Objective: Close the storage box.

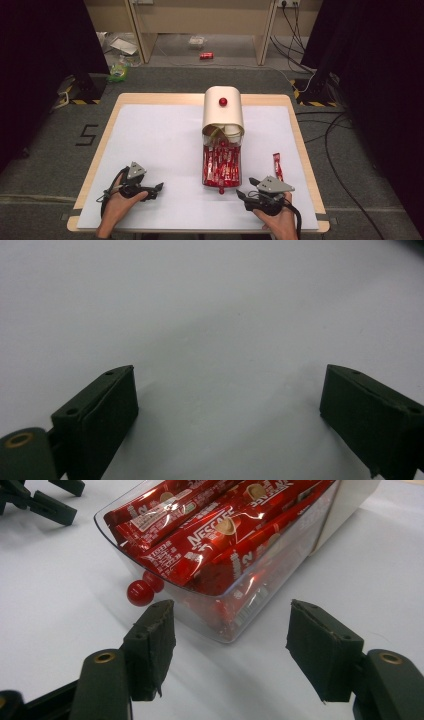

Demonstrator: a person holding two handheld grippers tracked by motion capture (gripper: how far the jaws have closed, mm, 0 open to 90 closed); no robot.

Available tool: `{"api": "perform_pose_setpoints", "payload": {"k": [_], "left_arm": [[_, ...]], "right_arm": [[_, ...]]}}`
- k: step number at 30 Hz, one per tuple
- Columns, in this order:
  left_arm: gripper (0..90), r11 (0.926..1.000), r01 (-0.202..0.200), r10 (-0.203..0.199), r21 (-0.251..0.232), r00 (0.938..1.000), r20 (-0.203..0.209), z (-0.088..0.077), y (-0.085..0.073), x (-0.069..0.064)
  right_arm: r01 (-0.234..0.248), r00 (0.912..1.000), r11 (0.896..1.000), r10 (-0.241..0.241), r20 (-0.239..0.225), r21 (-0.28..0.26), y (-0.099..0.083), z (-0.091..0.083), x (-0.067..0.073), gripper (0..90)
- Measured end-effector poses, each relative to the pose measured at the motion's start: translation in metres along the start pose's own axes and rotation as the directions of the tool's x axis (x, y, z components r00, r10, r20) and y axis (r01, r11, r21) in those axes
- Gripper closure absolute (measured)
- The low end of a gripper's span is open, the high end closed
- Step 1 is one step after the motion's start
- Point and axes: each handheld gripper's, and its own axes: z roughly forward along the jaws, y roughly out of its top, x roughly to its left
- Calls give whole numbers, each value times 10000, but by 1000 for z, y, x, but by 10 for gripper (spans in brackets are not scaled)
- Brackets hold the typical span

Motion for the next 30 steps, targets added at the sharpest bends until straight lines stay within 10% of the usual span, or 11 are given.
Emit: {"api": "perform_pose_setpoints", "payload": {"k": [16,30], "left_arm": [[77,10000,-1,1,4,10000,1,0,0,0],[77,10000,1,-1,0,10000,3,0,0,0]], "right_arm": [[277,9995,9989,-281,108,383,3,14,-2,373],[103,9999,9995,-99,111,-298,10,19,-6,391]]}}
